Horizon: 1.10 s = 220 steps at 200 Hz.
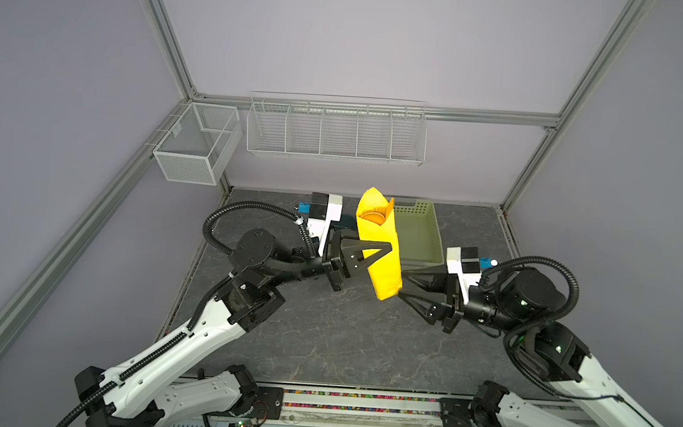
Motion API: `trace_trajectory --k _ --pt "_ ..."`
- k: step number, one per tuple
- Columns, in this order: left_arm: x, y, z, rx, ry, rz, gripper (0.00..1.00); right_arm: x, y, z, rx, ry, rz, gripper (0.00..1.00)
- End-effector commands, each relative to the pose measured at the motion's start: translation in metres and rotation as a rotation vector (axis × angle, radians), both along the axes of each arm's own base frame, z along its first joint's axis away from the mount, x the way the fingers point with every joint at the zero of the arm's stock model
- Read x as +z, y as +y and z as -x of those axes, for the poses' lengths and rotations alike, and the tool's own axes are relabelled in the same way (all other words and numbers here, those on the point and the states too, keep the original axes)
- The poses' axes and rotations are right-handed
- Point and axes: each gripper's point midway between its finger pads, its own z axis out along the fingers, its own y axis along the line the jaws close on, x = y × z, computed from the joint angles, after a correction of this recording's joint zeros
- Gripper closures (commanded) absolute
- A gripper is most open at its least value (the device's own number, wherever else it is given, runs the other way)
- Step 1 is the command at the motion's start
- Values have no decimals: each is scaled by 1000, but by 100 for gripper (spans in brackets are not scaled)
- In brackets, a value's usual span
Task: Place the utensils on the paper napkin and roll it up
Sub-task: 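Grip the wrapped bundle with the right gripper while the left holds its base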
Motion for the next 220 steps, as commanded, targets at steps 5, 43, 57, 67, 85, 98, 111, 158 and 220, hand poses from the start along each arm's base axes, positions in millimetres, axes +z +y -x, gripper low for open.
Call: trace_trajectory --k 5,43,57,67,85,98,111,158,220 --pt "2 0 0 2 -15 15 95 3 -1 -1 -11 -33 -6 54" --pt "2 -1 0 -5 -12 16 95 7 4 -3 0 -15 -21 54" --pt "2 -1 1 -7 -12 17 95 7 6 -4 7 -8 -20 56" --pt "2 -1 1 -8 -11 16 95 5 7 -4 12 -5 -15 59" --pt "2 -1 1 -7 -12 15 95 4 7 -4 10 -2 -16 65" --pt "1 -1 0 -6 -11 12 95 4 6 -4 6 -4 -20 69" --pt "0 -1 -1 0 -9 12 95 4 6 -4 3 -5 -20 76" --pt "-3 1 -5 32 -5 9 93 7 3 -2 -2 -13 -24 93" --pt "-4 7 -7 74 -7 3 92 6 1 -5 -23 -9 -17 87"
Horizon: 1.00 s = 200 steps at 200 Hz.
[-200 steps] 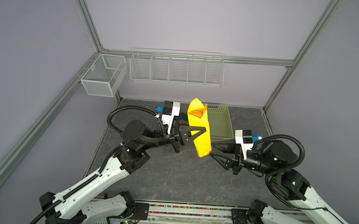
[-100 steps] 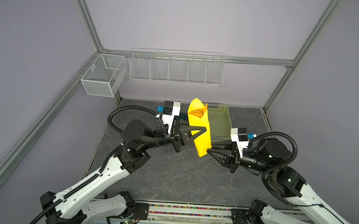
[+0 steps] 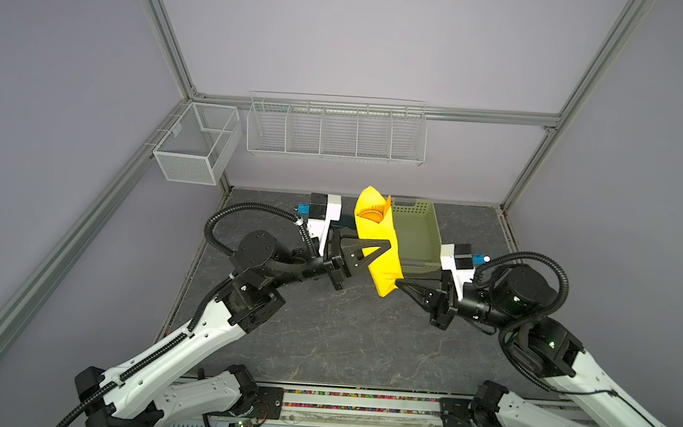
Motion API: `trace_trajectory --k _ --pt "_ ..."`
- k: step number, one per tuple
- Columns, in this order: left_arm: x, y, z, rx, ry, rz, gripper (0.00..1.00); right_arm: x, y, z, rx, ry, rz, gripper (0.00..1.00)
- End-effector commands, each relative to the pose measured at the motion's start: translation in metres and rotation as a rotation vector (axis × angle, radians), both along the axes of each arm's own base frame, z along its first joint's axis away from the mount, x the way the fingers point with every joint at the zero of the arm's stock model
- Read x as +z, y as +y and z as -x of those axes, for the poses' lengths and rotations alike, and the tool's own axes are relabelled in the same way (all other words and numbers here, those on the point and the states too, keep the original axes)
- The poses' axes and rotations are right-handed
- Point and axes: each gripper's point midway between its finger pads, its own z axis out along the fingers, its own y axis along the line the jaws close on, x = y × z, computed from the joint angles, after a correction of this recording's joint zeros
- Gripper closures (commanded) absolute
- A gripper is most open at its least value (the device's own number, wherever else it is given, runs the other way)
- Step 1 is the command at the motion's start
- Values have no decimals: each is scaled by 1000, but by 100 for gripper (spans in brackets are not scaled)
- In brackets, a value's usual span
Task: Place the utensils on the paper napkin and roll it up
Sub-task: 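Grip the wrapped bundle with the right gripper while the left holds its base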
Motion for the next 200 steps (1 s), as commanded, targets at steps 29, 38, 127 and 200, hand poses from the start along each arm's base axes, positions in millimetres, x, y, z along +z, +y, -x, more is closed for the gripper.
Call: trace_trajectory --k 29,38,127,200 --pt "1 2 5 -12 -25 -2 93 18 -1 4 18 -24 -50 61" --pt "0 0 6 -21 -26 -4 93 22 1 7 39 -27 -63 59" --pt "1 -1 9 -50 -28 -4 93 28 11 8 88 -15 -73 73" --pt "-6 7 -5 67 0 -11 68 28 3 3 22 -47 -60 94"
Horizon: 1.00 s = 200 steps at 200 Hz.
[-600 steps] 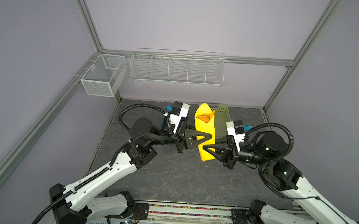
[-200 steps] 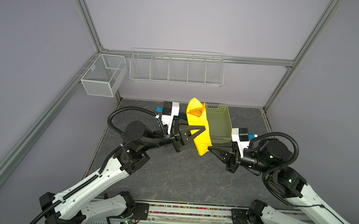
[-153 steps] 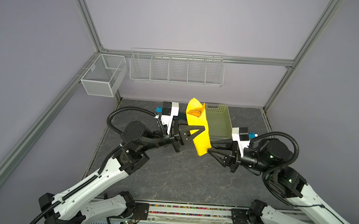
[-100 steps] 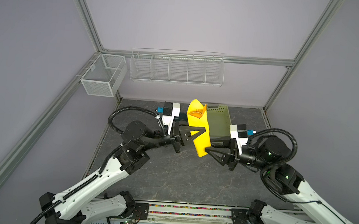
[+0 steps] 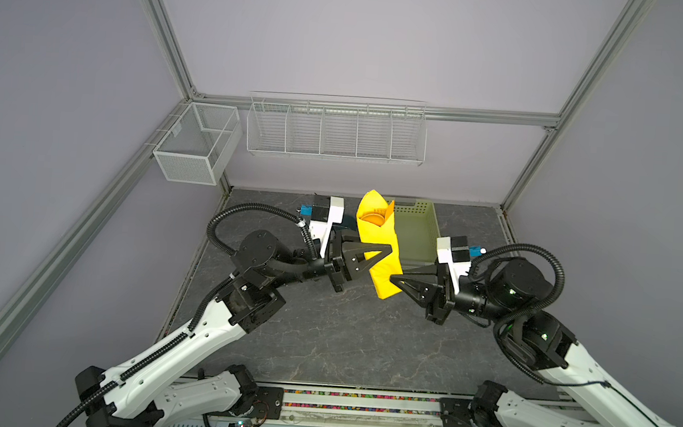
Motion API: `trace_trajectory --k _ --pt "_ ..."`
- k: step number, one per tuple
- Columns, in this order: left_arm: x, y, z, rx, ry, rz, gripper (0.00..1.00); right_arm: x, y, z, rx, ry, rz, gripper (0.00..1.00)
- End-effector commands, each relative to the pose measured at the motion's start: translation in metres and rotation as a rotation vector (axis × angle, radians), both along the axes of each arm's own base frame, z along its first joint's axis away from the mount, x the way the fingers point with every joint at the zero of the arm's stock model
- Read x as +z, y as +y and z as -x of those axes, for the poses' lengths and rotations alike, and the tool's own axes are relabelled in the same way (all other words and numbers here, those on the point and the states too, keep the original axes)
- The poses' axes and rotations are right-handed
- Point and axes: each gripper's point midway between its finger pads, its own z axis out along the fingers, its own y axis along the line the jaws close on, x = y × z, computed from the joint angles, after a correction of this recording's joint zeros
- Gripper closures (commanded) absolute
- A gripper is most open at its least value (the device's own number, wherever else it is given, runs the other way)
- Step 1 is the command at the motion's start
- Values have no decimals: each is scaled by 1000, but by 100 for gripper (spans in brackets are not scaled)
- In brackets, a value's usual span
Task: Place the utensils on the paper napkin and roll it up
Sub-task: 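Grip the wrapped bundle with the right gripper while the left holds its base, then open and withdraw the left gripper while the right carries the bundle toward the basket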
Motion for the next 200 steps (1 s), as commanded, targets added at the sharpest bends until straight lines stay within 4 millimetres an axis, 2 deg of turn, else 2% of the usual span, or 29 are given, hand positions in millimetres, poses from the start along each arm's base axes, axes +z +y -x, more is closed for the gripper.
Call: trace_trajectory --k 1,12,39,106,115,122,153,200 --pt "-3 9 -8 84 8 2 68 14 -9 2 -33 -56 -21 94" --pt "-8 16 -19 166 34 -7 62 12 -10 -3 -66 -55 -4 94" --pt "-23 38 -39 342 86 -26 56 3 -14 -16 -142 -61 55 94" --pt "-60 73 -50 526 164 -112 53 -21 -29 -74 -292 -5 174 94" --pt "-67 74 -52 537 178 -127 52 -27 -29 -86 -304 13 190 94" --pt "-63 82 -47 545 172 -107 52 -31 -30 -95 -313 29 200 94" --pt "-74 87 -48 569 190 -132 52 -56 -38 -144 -351 167 215 94" --pt "-78 93 -45 579 199 -135 52 -122 -55 -227 -397 424 228 94"
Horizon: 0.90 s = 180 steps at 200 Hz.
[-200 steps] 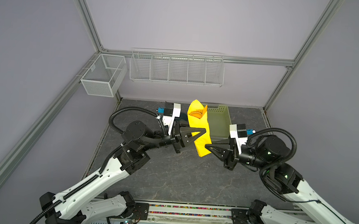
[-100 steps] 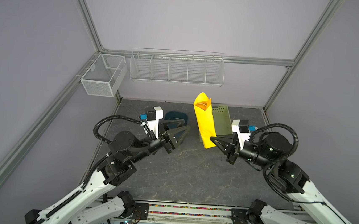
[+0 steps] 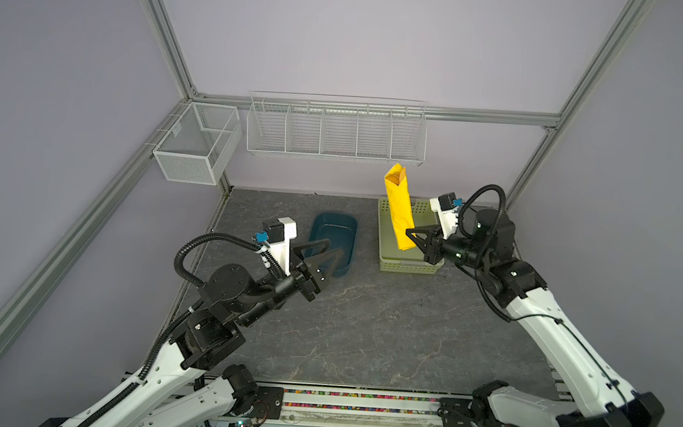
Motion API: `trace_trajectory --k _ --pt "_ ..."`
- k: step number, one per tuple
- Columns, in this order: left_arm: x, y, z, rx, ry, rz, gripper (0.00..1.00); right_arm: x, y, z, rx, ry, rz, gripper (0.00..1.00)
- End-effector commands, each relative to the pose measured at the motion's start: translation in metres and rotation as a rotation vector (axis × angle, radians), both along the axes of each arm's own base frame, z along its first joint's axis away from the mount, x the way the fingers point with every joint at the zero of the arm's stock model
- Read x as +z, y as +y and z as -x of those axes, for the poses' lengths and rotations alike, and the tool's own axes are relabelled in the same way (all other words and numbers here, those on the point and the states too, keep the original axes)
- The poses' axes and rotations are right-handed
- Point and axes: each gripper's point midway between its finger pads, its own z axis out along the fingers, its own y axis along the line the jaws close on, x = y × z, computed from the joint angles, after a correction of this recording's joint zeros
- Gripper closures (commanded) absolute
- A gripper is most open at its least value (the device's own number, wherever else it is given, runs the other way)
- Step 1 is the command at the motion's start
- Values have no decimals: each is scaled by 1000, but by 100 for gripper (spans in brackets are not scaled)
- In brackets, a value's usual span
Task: Place the utensils on the paper napkin and roll it up
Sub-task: 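Open and withdraw the left gripper while the right carries the bundle toward the basket, then lower the yellow bundle into the green basket with the right gripper and release it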
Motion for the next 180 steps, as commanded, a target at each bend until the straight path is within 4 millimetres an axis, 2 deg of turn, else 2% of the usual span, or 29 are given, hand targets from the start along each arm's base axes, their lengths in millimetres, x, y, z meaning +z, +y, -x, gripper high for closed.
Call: trace_trajectory --k 1,31,70,94,114,180 --pt "-8 6 -2 31 7 -21 52 -10 1 -26 24 74 -74 94" --pt "-8 7 -1 31 12 -27 52 -55 -5 -75 -6 233 -121 94" --pt "-6 15 1 49 11 -17 52 -113 0 -113 -31 406 -140 94" --pt "-6 18 2 58 12 -16 52 -151 3 -129 -48 499 -157 94" --pt "-4 19 3 56 15 -14 52 -174 4 -138 -65 554 -160 94" --pt "-4 25 6 66 29 7 52 -233 0 -157 -116 685 -124 94"
